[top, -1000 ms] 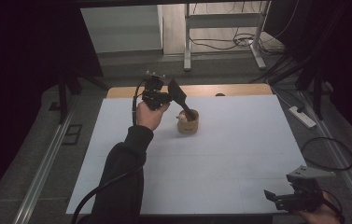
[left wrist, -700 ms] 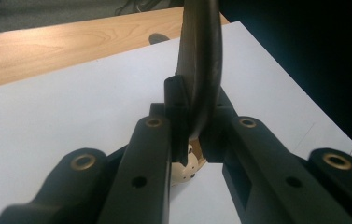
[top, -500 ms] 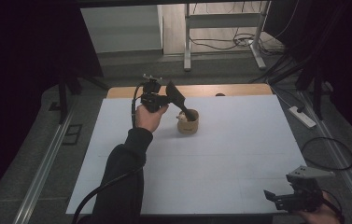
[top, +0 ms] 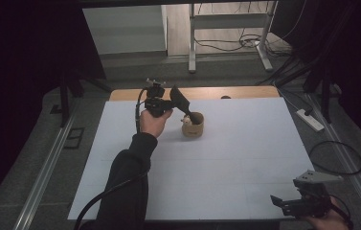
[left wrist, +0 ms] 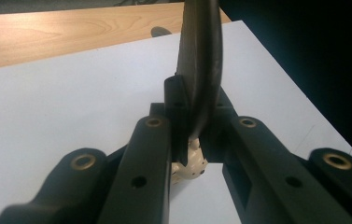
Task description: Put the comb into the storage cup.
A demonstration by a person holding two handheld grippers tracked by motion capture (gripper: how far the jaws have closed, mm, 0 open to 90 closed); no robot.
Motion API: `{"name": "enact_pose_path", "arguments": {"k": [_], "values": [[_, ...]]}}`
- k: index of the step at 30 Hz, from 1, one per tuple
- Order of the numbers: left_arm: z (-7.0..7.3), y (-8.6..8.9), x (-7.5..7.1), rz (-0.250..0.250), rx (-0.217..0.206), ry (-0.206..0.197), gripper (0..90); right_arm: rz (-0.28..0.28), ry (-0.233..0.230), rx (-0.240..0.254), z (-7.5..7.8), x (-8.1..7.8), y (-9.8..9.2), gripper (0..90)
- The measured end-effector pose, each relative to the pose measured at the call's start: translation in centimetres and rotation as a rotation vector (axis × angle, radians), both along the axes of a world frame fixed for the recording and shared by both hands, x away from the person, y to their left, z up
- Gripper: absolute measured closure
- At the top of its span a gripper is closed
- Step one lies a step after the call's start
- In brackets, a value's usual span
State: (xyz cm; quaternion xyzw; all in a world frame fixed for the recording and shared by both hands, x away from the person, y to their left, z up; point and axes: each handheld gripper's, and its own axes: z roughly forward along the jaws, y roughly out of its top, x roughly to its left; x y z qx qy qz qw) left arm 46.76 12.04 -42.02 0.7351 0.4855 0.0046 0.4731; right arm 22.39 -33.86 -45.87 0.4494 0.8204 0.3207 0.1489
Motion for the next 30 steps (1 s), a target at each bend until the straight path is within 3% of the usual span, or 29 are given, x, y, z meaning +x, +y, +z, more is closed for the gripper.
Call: {"name": "enact_pose_path", "arguments": {"k": [12, 20, 30], "values": [[-1.6, 1.6, -0.1, 0.033, -0.082, 0.025, 82.1, 0.006, 0.002, -0.005, 0.0, 0.0, 0.1, 0.0], [-2.1, 1.9, -0.3, 0.069, -0.073, 0.012, 80.1, 0.007, 0.003, -0.006, 0.0, 0.0, 0.1, 0.0], [-1.8, 1.8, -0.5, 0.089, -0.017, -0.03, 72.7, 0.009, 0.005, -0.012, -0.1, 0.0, 0.2, 0.0]]}}
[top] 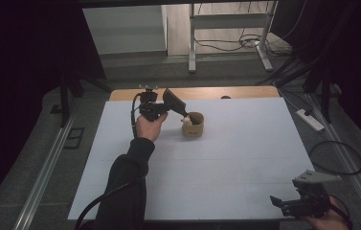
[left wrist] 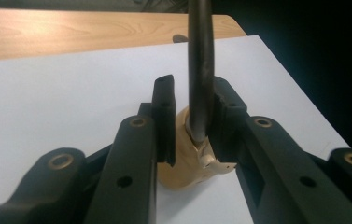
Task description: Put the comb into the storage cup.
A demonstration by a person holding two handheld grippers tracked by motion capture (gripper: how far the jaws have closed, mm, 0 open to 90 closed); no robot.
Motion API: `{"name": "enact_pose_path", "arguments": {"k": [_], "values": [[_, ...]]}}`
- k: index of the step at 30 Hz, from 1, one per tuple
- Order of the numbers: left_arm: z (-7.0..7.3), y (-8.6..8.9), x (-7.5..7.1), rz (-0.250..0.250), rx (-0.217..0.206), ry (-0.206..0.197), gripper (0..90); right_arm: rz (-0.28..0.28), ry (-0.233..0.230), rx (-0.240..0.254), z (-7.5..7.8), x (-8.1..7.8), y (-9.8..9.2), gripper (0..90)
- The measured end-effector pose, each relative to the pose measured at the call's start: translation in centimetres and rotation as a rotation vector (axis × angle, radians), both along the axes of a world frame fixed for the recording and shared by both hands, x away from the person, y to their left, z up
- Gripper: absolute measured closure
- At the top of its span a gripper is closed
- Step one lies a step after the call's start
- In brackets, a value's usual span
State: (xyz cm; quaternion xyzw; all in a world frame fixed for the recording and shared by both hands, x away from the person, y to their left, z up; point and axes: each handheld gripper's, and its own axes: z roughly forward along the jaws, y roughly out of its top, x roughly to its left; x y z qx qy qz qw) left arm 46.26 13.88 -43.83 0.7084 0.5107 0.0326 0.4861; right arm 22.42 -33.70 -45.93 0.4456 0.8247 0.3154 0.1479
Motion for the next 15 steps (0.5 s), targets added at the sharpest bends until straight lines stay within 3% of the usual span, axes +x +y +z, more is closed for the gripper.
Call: {"name": "enact_pose_path", "arguments": {"k": [4, 9, 15], "values": [[0.29, -0.06, -0.18, 0.004, 0.031, -0.033, 71.4, 0.002, 0.001, -0.001, -0.01, 0.0, 0.01, 0.0], [0.61, -0.4, -0.49, 0.008, 0.105, -0.074, 67.5, 0.003, 0.001, -0.002, -0.01, 0.0, 0.02, 0.0], [0.81, -0.58, -0.65, 0.019, 0.149, -0.11, 60.4, 0.004, 0.001, -0.003, -0.01, 0.01, 0.03, 0.0]]}}
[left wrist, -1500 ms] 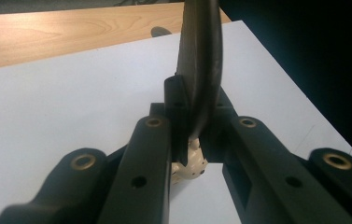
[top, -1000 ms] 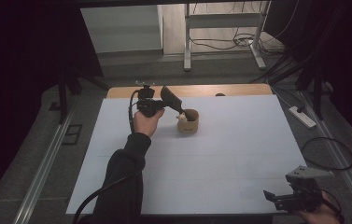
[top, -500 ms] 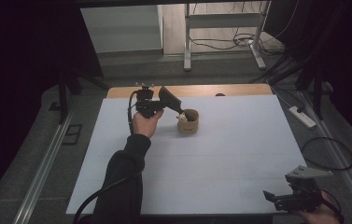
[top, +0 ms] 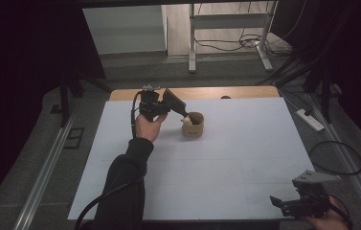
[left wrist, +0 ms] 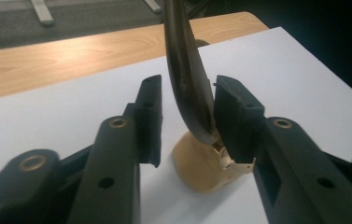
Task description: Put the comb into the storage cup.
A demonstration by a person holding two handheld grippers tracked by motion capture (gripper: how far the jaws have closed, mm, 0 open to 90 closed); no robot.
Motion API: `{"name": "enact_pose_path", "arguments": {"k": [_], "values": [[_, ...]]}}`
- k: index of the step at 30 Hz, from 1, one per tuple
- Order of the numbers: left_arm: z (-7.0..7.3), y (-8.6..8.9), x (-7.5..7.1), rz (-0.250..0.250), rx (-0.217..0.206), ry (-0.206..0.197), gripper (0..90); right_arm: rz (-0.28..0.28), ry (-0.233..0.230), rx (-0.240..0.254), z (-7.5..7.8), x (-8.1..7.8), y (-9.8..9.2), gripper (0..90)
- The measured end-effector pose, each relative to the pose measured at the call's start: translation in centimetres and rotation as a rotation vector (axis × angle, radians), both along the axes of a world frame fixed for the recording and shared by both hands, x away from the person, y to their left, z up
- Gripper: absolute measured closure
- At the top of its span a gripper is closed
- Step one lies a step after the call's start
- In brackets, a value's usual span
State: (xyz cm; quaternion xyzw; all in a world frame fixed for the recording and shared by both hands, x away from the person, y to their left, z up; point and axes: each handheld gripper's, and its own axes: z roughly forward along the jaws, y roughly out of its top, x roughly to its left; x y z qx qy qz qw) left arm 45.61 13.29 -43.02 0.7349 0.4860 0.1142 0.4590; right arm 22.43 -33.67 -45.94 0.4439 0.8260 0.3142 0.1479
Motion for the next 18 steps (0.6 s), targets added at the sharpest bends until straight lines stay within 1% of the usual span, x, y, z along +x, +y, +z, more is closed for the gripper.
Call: {"name": "enact_pose_path", "arguments": {"k": [4, 5, 11, 14, 18], "values": [[0.15, -0.11, -0.09, 0.006, 0.022, -0.026, 55.2, 0.0, 0.001, 0.0, -0.02, 0.02, 0.01, 0.0], [0.2, -0.14, -0.13, 0.006, 0.035, -0.034, 53.5, 0.0, 0.001, 0.0, -0.02, 0.01, 0.01, 0.0], [0.34, -0.44, -0.44, 0.008, 0.093, -0.099, 42.2, -0.001, 0.003, 0.002, -0.02, 0.02, 0.0, 0.0], [0.41, -0.42, -0.51, 0.012, 0.11, -0.113, 36.1, -0.001, 0.003, 0.001, -0.01, 0.02, 0.0, 0.0], [0.49, -0.4, -0.54, 0.014, 0.135, -0.114, 25.8, -0.001, 0.003, 0.002, -0.01, 0.02, 0.0, 0.0]]}}
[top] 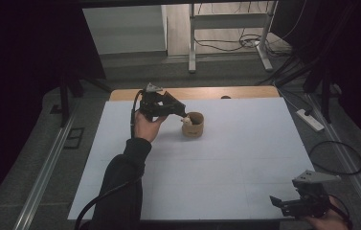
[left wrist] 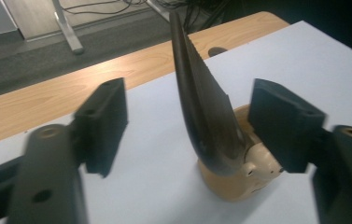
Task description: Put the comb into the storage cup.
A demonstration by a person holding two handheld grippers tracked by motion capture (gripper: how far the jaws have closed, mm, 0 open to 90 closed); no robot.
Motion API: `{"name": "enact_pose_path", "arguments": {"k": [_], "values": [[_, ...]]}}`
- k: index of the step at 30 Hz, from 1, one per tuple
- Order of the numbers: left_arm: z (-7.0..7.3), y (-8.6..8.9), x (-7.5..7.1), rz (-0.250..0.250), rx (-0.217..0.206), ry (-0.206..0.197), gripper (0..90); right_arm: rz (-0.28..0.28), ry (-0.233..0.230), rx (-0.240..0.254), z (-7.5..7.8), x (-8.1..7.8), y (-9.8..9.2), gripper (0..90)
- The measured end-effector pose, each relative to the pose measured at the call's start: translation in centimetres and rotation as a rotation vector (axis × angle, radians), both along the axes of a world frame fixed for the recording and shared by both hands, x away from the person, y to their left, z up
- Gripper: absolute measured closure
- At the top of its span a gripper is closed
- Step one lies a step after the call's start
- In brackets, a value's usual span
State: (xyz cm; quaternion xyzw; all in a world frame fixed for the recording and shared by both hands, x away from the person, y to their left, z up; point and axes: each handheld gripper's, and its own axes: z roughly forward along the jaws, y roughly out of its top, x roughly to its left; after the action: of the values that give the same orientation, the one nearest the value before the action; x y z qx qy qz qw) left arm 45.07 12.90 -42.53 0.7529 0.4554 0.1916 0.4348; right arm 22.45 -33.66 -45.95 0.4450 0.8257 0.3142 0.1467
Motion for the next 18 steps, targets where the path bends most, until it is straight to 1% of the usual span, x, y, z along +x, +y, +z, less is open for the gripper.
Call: {"name": "enact_pose_path", "arguments": {"k": [3, 6, 8, 10, 12, 16, 17, 18], "values": [[0.1, 0.1, -0.2, 0.002, 0.003, -0.01, 17.3, 0.0, -0.001, 0.0, 0.0, 0.0, 0.0, 0.0], [0.3, 0.3, -0.4, -0.014, 0.0, -0.011, 9.6, 0.002, -0.002, 0.0, 0.0, 0.0, 0.0, 0.0], [0.5, 0.4, -0.6, -0.018, -0.004, -0.009, 7.9, 0.002, -0.004, 0.001, 0.0, 0.0, 0.0, 0.0], [0.6, 0.6, -0.8, -0.038, -0.008, -0.002, 5.1, 0.003, -0.004, 0.002, 0.0, 0.0, 0.0, 0.0], [0.6, 0.7, -1.0, -0.046, -0.009, -0.003, 3.8, 0.004, -0.007, 0.002, 0.0, -0.1, 0.0, 0.0], [0.7, 0.9, -1.4, -0.061, 0.017, -0.005, 2.2, 0.005, -0.01, 0.001, 0.0, -0.1, 0.0, 0.0], [0.6, 1.0, -1.5, -0.058, 0.023, -0.007, 1.9, 0.005, -0.011, 0.001, 0.1, -0.1, 0.0, 0.0], [0.6, 1.0, -1.6, -0.057, 0.022, -0.006, 1.6, 0.005, -0.011, 0.001, 0.1, -0.1, 0.0, 0.0]]}}
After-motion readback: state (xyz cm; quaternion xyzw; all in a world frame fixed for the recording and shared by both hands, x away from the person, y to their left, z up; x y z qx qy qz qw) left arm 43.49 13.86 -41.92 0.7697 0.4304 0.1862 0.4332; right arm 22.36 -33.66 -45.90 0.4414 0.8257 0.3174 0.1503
